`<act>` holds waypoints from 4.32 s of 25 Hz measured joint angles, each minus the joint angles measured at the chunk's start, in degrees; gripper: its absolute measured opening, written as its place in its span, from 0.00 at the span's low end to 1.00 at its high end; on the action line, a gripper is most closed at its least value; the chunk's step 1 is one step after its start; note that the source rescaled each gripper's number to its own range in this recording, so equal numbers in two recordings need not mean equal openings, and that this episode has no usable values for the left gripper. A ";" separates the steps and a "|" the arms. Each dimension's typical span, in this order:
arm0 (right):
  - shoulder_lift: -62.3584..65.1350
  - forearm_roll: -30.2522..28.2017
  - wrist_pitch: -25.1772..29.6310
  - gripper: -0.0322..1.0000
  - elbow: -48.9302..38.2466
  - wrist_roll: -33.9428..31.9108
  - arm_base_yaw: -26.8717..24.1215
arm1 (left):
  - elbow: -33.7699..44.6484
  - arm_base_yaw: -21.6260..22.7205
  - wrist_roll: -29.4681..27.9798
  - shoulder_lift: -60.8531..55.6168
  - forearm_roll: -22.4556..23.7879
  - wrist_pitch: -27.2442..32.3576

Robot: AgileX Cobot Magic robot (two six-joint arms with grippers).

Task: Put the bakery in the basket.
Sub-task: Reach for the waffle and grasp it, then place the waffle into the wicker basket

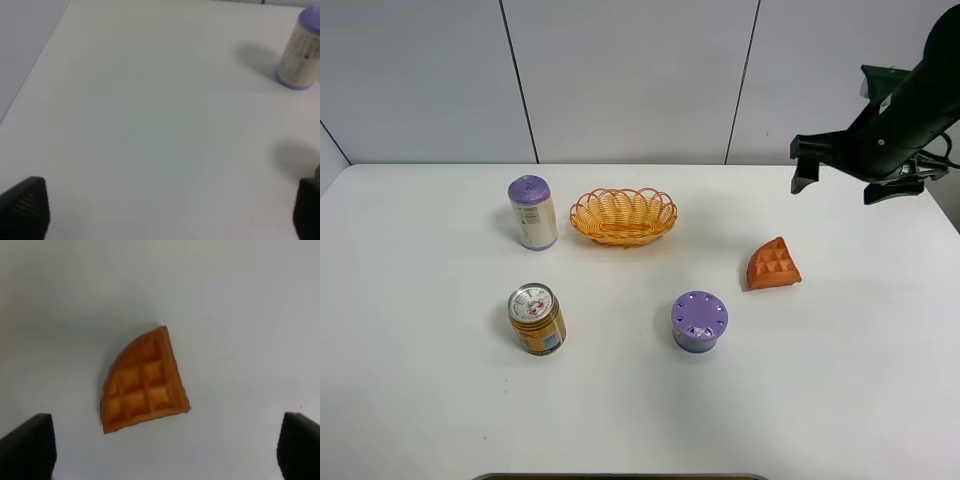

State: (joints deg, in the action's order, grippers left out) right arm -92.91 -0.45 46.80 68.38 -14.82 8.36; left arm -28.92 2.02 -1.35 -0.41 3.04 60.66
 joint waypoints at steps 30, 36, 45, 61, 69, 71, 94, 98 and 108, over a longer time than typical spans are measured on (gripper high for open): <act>-18.92 -1.37 -8.10 1.00 0.05 -0.50 2.97 | 0.00 0.00 0.00 0.00 0.00 0.00; -21.60 -1.37 -10.42 1.00 0.05 -0.50 2.97 | 0.00 0.00 0.00 0.00 0.00 0.00; -24.59 -1.37 -11.94 1.00 0.05 -0.51 2.97 | 0.00 0.00 0.00 0.00 0.00 0.00; -25.39 -1.37 -12.02 0.03 0.05 -0.70 2.97 | 0.00 0.00 0.00 0.00 0.00 0.00; -25.39 -1.37 -12.02 0.03 0.05 -1.48 2.97 | 0.00 0.00 0.00 0.00 0.00 0.00; -25.39 -1.37 -12.02 0.03 0.05 -1.48 2.97 | 0.00 0.00 0.00 0.00 0.00 0.00; -13.82 -1.95 -13.21 0.03 0.05 -2.58 5.35 | 0.00 0.00 0.00 0.00 0.00 0.00; -12.38 -1.78 -14.96 0.03 0.05 -3.00 7.50 | 0.00 0.00 0.00 0.00 0.00 0.00; -10.73 1.03 -23.44 0.03 0.14 -3.04 14.25 | 0.00 0.00 0.00 0.00 0.00 0.00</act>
State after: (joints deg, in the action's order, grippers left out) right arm -103.64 0.58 23.36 68.52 -17.86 22.62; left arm -28.92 2.02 -1.35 -0.41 3.04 60.66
